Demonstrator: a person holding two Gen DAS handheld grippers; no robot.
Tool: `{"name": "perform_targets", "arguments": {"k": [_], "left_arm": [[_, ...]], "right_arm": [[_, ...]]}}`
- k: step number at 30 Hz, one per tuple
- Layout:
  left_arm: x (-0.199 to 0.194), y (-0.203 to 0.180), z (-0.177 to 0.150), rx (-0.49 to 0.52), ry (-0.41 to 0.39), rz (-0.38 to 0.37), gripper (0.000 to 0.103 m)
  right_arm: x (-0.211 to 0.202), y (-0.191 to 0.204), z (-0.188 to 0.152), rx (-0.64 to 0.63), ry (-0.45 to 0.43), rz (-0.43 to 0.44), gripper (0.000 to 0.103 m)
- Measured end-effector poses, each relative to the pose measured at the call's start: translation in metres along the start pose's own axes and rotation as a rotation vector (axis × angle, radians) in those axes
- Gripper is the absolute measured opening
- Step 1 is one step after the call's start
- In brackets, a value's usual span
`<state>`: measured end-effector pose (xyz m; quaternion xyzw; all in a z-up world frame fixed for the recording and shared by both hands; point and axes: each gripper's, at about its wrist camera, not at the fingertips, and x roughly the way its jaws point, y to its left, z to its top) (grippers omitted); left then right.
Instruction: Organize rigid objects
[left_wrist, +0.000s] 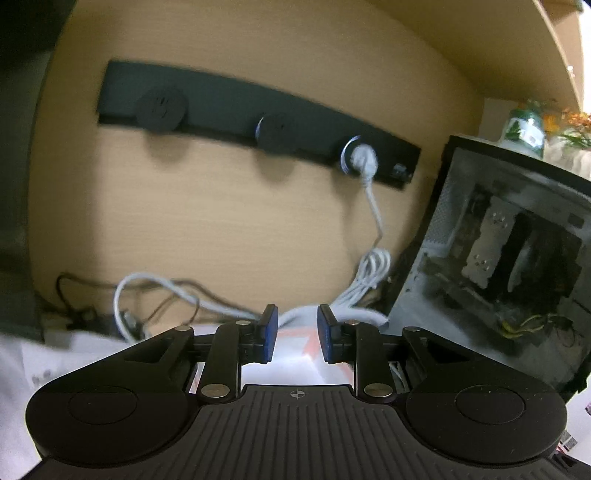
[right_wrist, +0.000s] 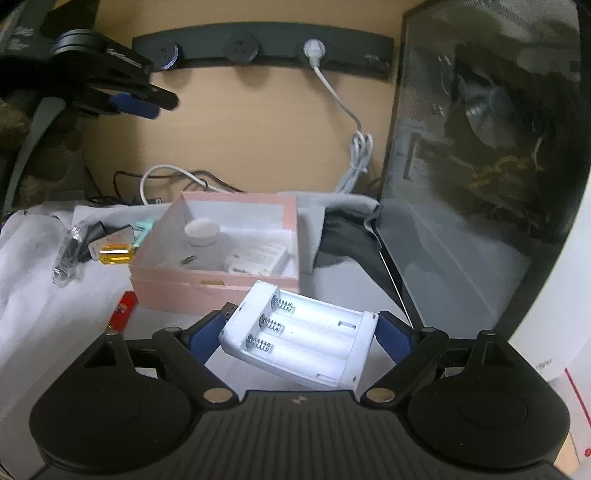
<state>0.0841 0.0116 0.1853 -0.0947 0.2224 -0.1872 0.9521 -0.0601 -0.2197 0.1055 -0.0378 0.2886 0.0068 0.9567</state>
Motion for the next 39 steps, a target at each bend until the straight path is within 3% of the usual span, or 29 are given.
{"name": "perform_targets", "arguments": {"k": [6, 11, 16, 20, 24, 27, 32, 35, 39], "left_arm": [[-0.016, 0.040, -0.053, -0.074, 0.171, 0.061, 0.026], [-0.042, 0.085, -0.112, -0.205, 0.283, 0.141, 0.026], [-0.071, 0.124, -0.134, -0.313, 0.277, 0.254, 0.026], [-0.100, 0.146, -0.140, -0.338, 0.232, 0.325, 0.026], [-0.116, 0.169, -0.147, -0.366, 0.228, 0.384, 0.026], [-0.120, 0.189, -0.144, -0.379, 0.236, 0.394, 0.026], [-0.104, 0.211, -0.113, -0.308, 0.241, 0.349, 0.026], [-0.076, 0.219, -0.089, -0.262, 0.239, 0.323, 0.026], [-0.031, 0.223, -0.073, -0.231, 0.257, 0.315, 0.026]], "right_arm": [[0.021, -0.007, 0.004, 0.031, 0.054, 0.017, 0.088], [0.036, 0.004, 0.055, -0.018, -0.011, 0.056, 0.088], [0.060, 0.021, 0.135, -0.069, -0.160, 0.047, 0.090], [0.091, 0.017, 0.172, 0.011, -0.081, 0.143, 0.095], [0.107, 0.017, 0.147, 0.113, 0.033, 0.143, 0.095], [0.105, 0.035, 0.107, 0.079, 0.107, 0.134, 0.095], [0.072, 0.095, 0.041, -0.064, 0.068, 0.089, 0.095], [0.054, 0.129, 0.019, -0.116, 0.044, 0.069, 0.095], [0.039, 0.165, -0.003, -0.141, 0.085, 0.078, 0.095]]}}
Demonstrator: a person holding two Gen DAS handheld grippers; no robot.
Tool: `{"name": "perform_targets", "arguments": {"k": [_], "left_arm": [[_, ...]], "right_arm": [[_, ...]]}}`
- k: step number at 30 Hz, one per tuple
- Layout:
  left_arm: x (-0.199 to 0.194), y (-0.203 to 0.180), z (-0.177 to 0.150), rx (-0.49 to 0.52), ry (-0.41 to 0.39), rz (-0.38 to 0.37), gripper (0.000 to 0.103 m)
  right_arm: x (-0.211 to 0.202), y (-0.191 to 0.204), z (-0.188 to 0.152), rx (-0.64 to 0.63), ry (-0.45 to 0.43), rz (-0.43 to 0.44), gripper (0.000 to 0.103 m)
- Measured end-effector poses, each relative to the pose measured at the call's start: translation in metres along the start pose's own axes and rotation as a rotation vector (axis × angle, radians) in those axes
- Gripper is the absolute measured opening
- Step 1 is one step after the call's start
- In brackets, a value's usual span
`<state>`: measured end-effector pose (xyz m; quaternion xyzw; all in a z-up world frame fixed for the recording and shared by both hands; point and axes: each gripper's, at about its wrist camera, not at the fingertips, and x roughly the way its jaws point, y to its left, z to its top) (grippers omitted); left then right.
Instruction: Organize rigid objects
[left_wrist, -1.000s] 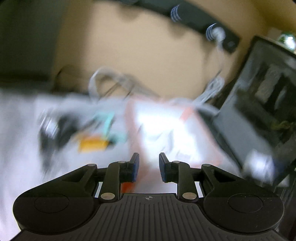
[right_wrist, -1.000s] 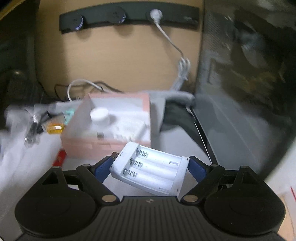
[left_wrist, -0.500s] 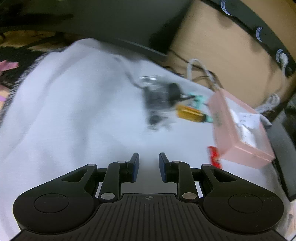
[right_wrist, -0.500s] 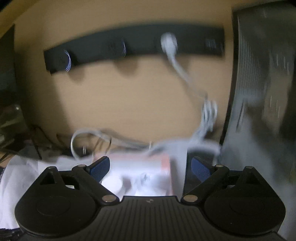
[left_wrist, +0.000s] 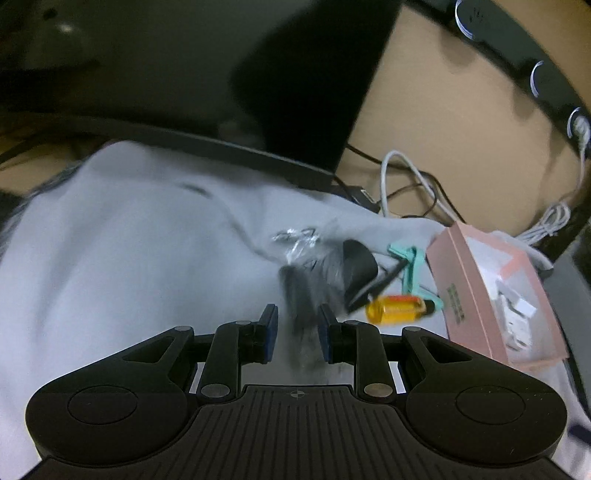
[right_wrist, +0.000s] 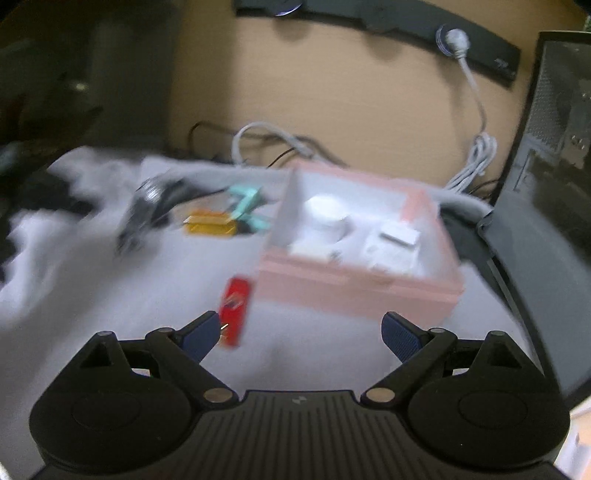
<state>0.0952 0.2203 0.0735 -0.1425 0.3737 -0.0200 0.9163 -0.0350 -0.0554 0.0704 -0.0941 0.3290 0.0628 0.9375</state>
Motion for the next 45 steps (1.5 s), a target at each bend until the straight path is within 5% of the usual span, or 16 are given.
{"name": "perform_targets", "arguments": {"k": [4, 13, 18, 24, 33, 35, 40, 45], "left_arm": [[0.039, -0.015, 0.006, 0.055, 0.108, 0.024, 0.028], [0.057, -0.013, -0.001, 0.044, 0.112, -0.013, 0.037], [0.032, -0.003, -0.013, 0.042, 0.160, -0.053, 0.027], [-0.018, 0.020, -0.048, -0.020, 0.170, 0.043, 0.024], [-0.061, 0.026, -0.057, -0.039, 0.171, 0.128, 0.024], [-0.064, 0.025, -0.056, -0.034, 0.164, 0.126, 0.024], [-0.076, 0.024, -0.053, 0.026, 0.145, 0.094, 0.024], [-0.081, 0.023, -0.051, 0.118, 0.134, 0.019, 0.024]], "right_arm": [[-0.008, 0.012, -0.011, -0.009, 0.054, -0.010, 0.095], [-0.011, -0.007, -0.003, 0.000, 0.081, -0.020, 0.095], [0.017, -0.004, 0.029, -0.058, 0.011, 0.080, 0.095], [0.075, 0.012, 0.087, -0.030, -0.038, 0.268, 0.095], [0.174, 0.092, 0.146, -0.119, -0.017, 0.337, 0.094], [0.189, 0.106, 0.149, -0.145, 0.011, 0.339, 0.089], [0.183, 0.110, 0.140, -0.111, 0.103, 0.412, 0.032], [0.144, 0.092, 0.108, 0.011, 0.200, 0.443, 0.011]]}}
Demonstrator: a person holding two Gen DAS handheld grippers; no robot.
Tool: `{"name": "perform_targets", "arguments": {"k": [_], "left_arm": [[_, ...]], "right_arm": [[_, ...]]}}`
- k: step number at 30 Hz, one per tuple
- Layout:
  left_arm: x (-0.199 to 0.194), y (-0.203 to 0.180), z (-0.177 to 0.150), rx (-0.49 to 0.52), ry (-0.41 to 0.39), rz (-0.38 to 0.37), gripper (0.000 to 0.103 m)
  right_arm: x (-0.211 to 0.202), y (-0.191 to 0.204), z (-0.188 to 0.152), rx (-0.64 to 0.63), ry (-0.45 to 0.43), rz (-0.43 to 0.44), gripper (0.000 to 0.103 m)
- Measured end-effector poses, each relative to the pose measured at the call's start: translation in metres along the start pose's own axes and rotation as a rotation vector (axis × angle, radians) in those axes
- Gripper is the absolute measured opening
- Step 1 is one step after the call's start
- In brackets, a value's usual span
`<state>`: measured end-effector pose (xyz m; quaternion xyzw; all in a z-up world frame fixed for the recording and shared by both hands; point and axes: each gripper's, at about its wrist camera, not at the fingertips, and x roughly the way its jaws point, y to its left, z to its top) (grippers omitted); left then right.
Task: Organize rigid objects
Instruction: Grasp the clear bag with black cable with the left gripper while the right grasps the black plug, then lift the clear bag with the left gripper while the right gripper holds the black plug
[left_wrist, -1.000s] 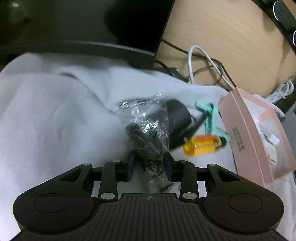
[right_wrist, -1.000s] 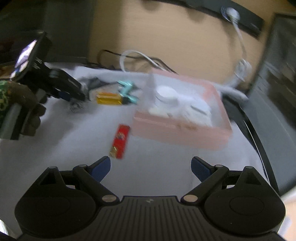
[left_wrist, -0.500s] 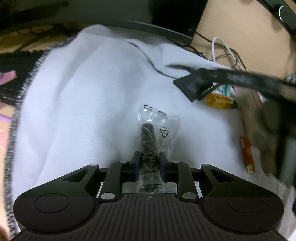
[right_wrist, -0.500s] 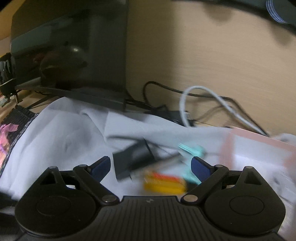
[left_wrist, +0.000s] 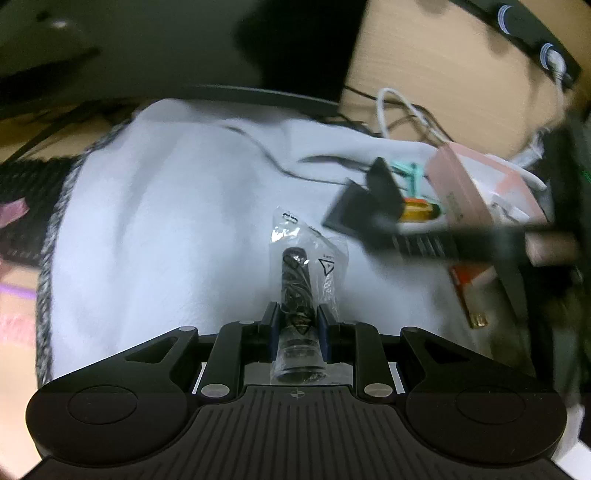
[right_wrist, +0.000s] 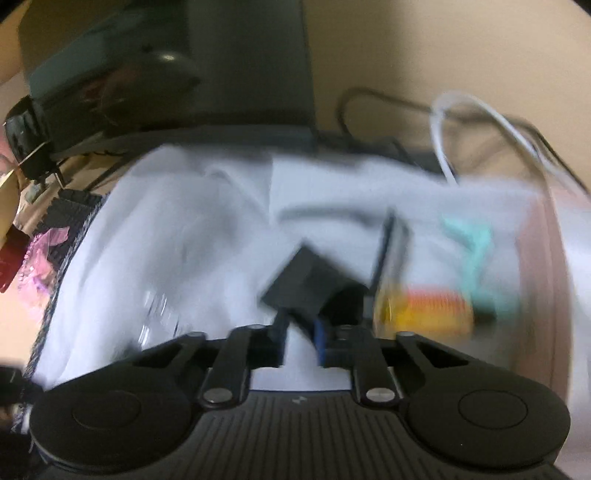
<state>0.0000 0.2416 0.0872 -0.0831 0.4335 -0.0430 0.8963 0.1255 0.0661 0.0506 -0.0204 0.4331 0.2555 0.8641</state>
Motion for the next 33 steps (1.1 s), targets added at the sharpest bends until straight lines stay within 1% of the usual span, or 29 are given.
{"name": "perform_targets", "arguments": {"k": [3, 6, 9, 10, 11, 12, 13, 14, 15, 17, 21, 23, 25, 27, 30, 31, 32, 33], "left_arm": [[0.000, -0.003, 0.000, 0.052, -0.010, -0.033, 0.024], [0.000, -0.005, -0.003, 0.100, -0.022, -0.071, 0.024], [0.001, -0.012, -0.005, 0.135, -0.027, -0.095, 0.024], [0.000, -0.013, -0.005, 0.141, -0.025, -0.100, 0.020], [-0.001, -0.015, -0.006, 0.148, -0.023, -0.106, 0.015], [-0.003, -0.017, -0.005, 0.159, -0.021, -0.115, 0.014], [-0.005, -0.018, -0.005, 0.169, -0.023, -0.118, 0.014], [-0.007, -0.020, -0.006, 0.177, -0.028, -0.119, 0.014], [-0.011, -0.019, -0.006, 0.184, -0.034, -0.121, 0.014], [-0.018, -0.017, -0.008, 0.187, -0.040, -0.121, 0.014], [-0.029, -0.004, -0.012, 0.180, -0.038, -0.100, 0.014], [-0.034, 0.005, -0.015, 0.167, -0.036, -0.088, 0.014], [-0.038, 0.011, -0.016, 0.158, -0.034, -0.079, 0.014], [-0.042, 0.015, -0.017, 0.154, -0.037, -0.080, 0.014], [-0.044, 0.020, -0.017, 0.150, -0.046, -0.091, 0.014], [-0.044, 0.021, -0.016, 0.148, -0.047, -0.096, 0.014], [-0.042, 0.022, -0.016, 0.145, -0.045, -0.104, 0.014], [-0.040, 0.022, -0.016, 0.142, -0.042, -0.111, 0.014]], "right_arm": [[-0.022, 0.000, -0.032, 0.088, 0.019, -0.009, 0.008], [-0.044, 0.002, -0.062, 0.153, 0.023, -0.031, 0.008], [-0.065, 0.007, -0.082, 0.185, 0.022, -0.003, 0.009], [-0.072, 0.010, -0.087, 0.175, 0.010, -0.008, 0.011], [-0.080, 0.015, -0.091, 0.150, -0.010, -0.034, 0.016], [-0.087, 0.022, -0.093, 0.108, -0.034, -0.073, 0.033], [-0.093, 0.026, -0.094, 0.063, -0.061, -0.112, 0.059], [-0.097, 0.029, -0.095, 0.025, -0.093, -0.151, 0.070], [-0.100, 0.031, -0.094, -0.007, -0.129, -0.188, 0.077], [-0.099, 0.030, -0.089, -0.050, -0.165, -0.218, 0.077], [-0.072, 0.021, -0.062, -0.119, -0.157, -0.220, 0.077], [-0.056, 0.017, -0.046, -0.116, -0.158, -0.230, 0.077], [-0.044, 0.012, -0.029, -0.101, -0.149, -0.203, 0.077], [-0.028, 0.008, -0.015, -0.078, -0.116, -0.161, 0.077], [-0.005, 0.005, -0.003, -0.052, -0.076, -0.152, 0.077], [0.001, 0.005, -0.002, -0.046, -0.060, -0.149, 0.074], [0.006, 0.006, -0.003, -0.044, -0.037, -0.145, 0.067], [0.009, 0.008, -0.005, -0.048, -0.009, -0.137, 0.052]]}}
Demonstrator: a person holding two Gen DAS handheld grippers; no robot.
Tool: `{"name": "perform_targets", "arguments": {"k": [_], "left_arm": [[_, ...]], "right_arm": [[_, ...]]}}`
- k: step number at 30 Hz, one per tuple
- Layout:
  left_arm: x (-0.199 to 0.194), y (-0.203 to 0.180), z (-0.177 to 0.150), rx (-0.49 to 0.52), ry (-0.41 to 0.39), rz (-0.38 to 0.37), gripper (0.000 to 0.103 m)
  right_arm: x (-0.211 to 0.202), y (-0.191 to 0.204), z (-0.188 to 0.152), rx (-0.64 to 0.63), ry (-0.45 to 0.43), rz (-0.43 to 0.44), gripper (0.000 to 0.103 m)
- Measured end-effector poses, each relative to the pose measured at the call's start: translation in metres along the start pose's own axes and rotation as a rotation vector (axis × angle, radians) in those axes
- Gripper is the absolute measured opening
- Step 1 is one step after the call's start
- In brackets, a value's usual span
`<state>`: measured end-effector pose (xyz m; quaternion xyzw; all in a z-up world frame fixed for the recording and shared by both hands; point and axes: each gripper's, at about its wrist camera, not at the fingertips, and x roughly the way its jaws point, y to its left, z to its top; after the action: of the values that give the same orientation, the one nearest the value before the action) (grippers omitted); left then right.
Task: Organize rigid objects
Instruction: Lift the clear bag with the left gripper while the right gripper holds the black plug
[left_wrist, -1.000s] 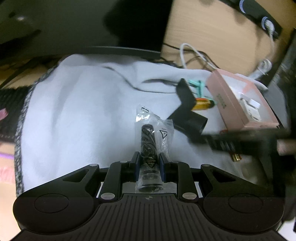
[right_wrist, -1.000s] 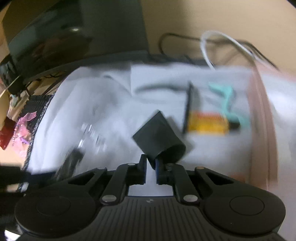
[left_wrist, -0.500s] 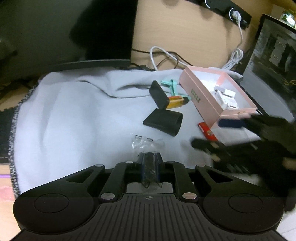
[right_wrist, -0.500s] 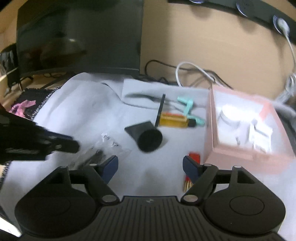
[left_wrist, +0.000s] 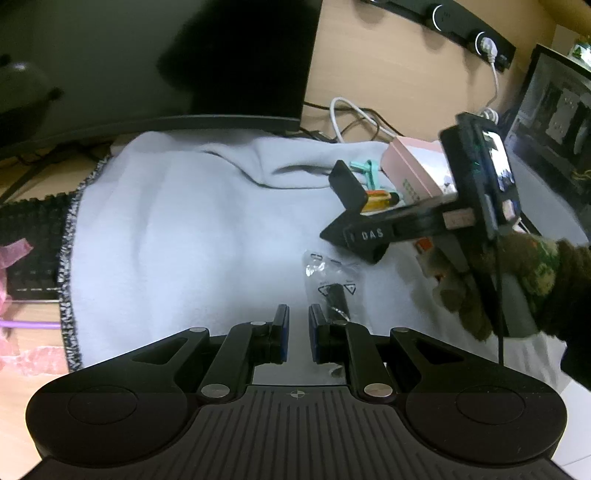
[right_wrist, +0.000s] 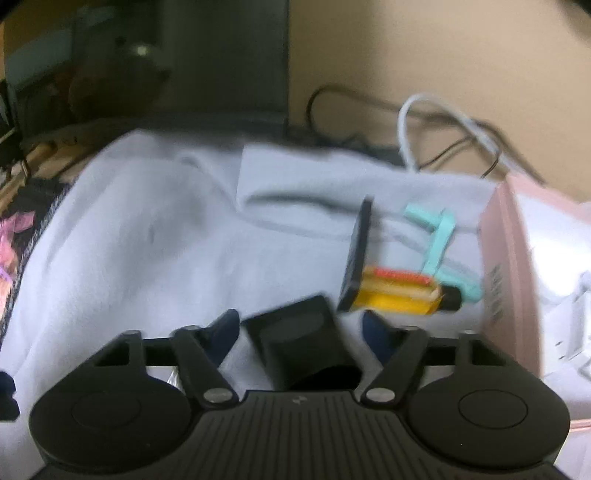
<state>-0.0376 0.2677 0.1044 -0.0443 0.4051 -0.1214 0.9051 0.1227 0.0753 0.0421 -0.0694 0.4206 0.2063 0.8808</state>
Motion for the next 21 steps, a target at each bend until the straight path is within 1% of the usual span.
{"name": "perform_targets", "arguments": {"k": [1, 2, 4, 9, 11, 13, 16, 17, 18, 19, 21], "left_arm": [[0.003, 0.000, 0.000, -0.005, 0.006, -0.011, 0.014], [0.007, 0.000, 0.001, -0.011, 0.013, -0.023, 0.014], [0.012, 0.000, 0.000, -0.026, 0.017, -0.053, 0.014], [0.017, 0.008, -0.011, -0.092, -0.012, -0.106, 0.016], [0.023, 0.006, -0.013, -0.112, 0.001, -0.114, 0.017], [0.033, -0.003, -0.013, -0.116, 0.016, -0.102, 0.018], [0.052, -0.021, -0.013, -0.102, 0.048, -0.044, 0.020], [0.058, -0.027, -0.014, -0.079, 0.061, -0.033, 0.023], [0.065, -0.034, -0.015, -0.051, 0.070, -0.017, 0.033], [0.069, -0.038, -0.016, -0.037, 0.079, 0.008, 0.036], [0.072, -0.043, -0.017, -0.040, 0.071, 0.034, 0.037]], "right_arm": [[-0.001, 0.002, -0.002, 0.001, 0.006, 0.000, 0.047], [-0.006, 0.003, -0.006, 0.009, 0.001, -0.001, 0.046], [-0.018, 0.003, -0.015, 0.026, 0.019, 0.000, 0.046], [-0.066, -0.004, -0.059, 0.071, 0.014, -0.081, 0.046], [-0.082, -0.008, -0.079, 0.069, -0.002, -0.117, 0.046], [-0.093, -0.016, -0.096, 0.098, -0.011, -0.132, 0.046], [-0.108, -0.030, -0.121, 0.179, -0.013, -0.112, 0.046], [-0.111, -0.032, -0.127, 0.195, -0.008, -0.102, 0.046], [-0.114, -0.034, -0.134, 0.208, -0.008, -0.088, 0.046], [-0.117, -0.034, -0.140, 0.205, -0.013, -0.072, 0.046], [-0.120, -0.029, -0.148, 0.154, -0.016, -0.043, 0.046]]}}
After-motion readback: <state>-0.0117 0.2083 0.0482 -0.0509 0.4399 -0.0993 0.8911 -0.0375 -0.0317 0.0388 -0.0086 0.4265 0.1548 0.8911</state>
